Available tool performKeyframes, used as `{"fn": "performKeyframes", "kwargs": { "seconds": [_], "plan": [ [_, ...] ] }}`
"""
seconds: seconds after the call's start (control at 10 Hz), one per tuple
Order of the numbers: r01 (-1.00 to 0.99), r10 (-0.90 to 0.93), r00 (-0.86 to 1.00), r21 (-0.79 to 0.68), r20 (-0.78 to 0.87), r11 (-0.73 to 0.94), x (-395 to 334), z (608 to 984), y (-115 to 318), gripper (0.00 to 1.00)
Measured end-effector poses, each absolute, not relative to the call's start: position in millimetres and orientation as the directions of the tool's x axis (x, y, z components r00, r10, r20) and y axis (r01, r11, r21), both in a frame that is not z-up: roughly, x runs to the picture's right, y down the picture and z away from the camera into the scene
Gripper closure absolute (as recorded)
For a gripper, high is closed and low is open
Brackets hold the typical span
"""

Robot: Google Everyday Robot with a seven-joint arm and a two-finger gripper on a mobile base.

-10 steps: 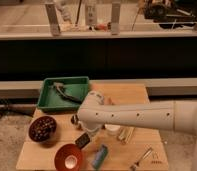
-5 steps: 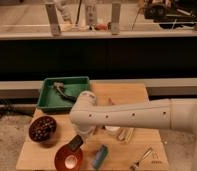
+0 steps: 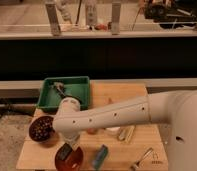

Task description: Place eraser in red bowl

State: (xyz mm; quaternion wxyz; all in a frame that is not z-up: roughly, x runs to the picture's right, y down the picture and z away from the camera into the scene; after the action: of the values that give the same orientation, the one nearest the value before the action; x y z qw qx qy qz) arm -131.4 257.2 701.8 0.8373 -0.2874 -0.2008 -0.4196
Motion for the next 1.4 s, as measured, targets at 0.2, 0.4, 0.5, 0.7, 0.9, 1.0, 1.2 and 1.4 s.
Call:
{"fn": "performKeyframes", "kwargs": {
  "seconds": [0.2,0.4,0.5,0.7,0.9,1.0,1.2,1.4],
  "plan": [
    [0.844,-0.615,0.528,-0.282,0.586,0.456,-127,695,259,0.68],
    [0.885,-0.653,0.457,-0.232,0.604,0.405,-126,687,259,0.48],
    [0.894,-0.66,0.439,-0.223,0.61,0.389,-123,686,259,0.38],
    [0.914,-0.653,0.392,-0.195,0.648,0.355,-124,683,259,0.22],
    [0.93,-0.627,0.355,-0.198,0.693,0.309,-127,682,258,0.2],
    [0.937,-0.622,0.339,-0.197,0.706,0.287,-130,682,259,0.2],
    [0.942,-0.617,0.326,-0.195,0.716,0.272,-129,683,257,0.2],
    [0.945,-0.614,0.316,-0.185,0.724,0.268,-131,684,254,0.2]
  ]
}}
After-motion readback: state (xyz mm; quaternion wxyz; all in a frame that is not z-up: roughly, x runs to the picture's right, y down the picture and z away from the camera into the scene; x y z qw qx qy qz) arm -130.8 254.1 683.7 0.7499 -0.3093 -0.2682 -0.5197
